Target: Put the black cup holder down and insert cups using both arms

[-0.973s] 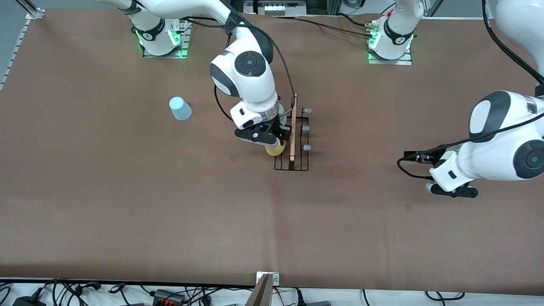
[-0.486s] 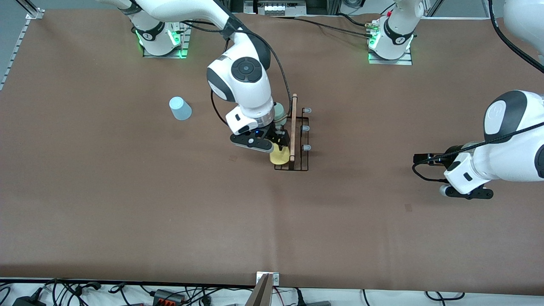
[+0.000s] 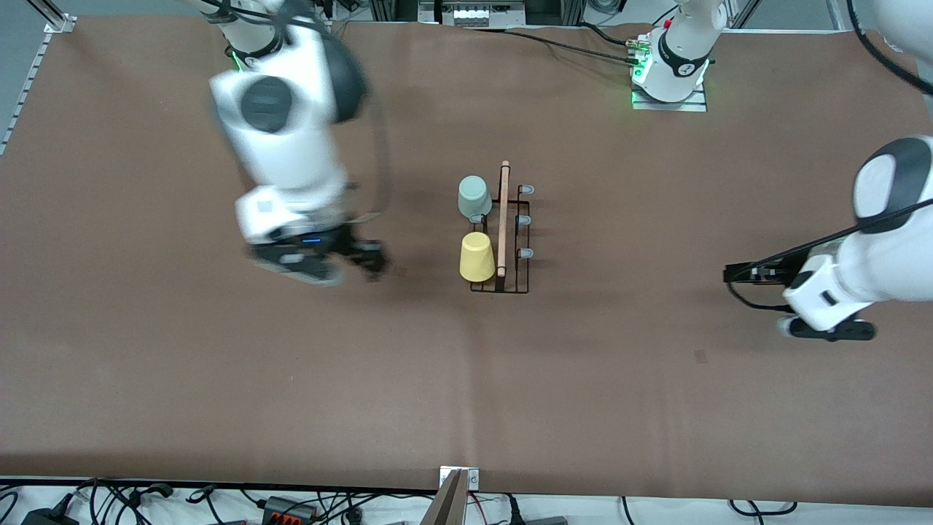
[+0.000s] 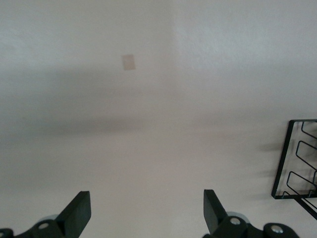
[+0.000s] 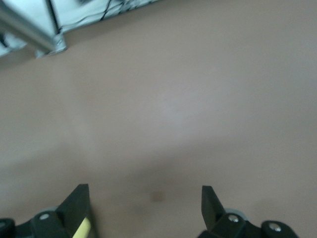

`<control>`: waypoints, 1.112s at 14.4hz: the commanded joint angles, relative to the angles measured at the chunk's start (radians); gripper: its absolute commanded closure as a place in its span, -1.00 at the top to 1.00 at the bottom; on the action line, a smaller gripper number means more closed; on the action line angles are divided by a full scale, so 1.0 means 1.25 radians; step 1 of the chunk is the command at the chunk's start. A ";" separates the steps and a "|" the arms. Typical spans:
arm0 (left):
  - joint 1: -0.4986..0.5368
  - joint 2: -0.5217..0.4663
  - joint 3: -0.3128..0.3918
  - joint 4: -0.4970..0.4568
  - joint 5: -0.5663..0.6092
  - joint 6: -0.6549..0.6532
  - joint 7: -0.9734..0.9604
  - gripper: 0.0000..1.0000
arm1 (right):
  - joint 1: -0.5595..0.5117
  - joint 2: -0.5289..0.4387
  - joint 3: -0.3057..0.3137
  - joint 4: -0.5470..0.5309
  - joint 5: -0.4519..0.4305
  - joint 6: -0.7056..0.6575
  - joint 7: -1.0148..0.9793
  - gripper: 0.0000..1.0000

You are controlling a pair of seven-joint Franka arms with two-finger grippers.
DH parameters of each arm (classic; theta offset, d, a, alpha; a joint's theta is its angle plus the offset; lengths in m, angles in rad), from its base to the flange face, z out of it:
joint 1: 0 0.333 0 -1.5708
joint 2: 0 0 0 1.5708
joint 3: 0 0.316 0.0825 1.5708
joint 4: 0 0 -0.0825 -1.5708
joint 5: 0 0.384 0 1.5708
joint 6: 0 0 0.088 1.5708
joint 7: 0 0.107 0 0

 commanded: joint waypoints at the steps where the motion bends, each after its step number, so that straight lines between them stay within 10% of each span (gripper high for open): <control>1: 0.021 -0.083 0.001 -0.002 0.001 -0.037 0.005 1.00 | -0.166 -0.128 0.019 -0.082 0.091 -0.061 -0.184 1.00; 5: 0.015 -0.154 0.019 -0.013 0.003 -0.086 0.010 1.00 | -0.354 -0.205 0.017 -0.082 0.121 -0.187 -0.456 1.00; 7: -0.072 -0.181 0.126 -0.026 -0.004 -0.090 0.014 1.00 | -0.419 -0.235 0.016 -0.068 0.119 -0.227 -0.519 1.00; 11: -0.247 -0.291 0.350 -0.119 -0.085 -0.045 0.018 1.00 | -0.424 -0.237 0.012 0.014 0.108 -0.355 -0.613 1.00; 16: -0.336 -0.399 0.427 -0.222 -0.101 0.016 0.025 1.00 | -0.366 -0.254 -0.040 -0.033 0.107 -0.383 -0.646 1.00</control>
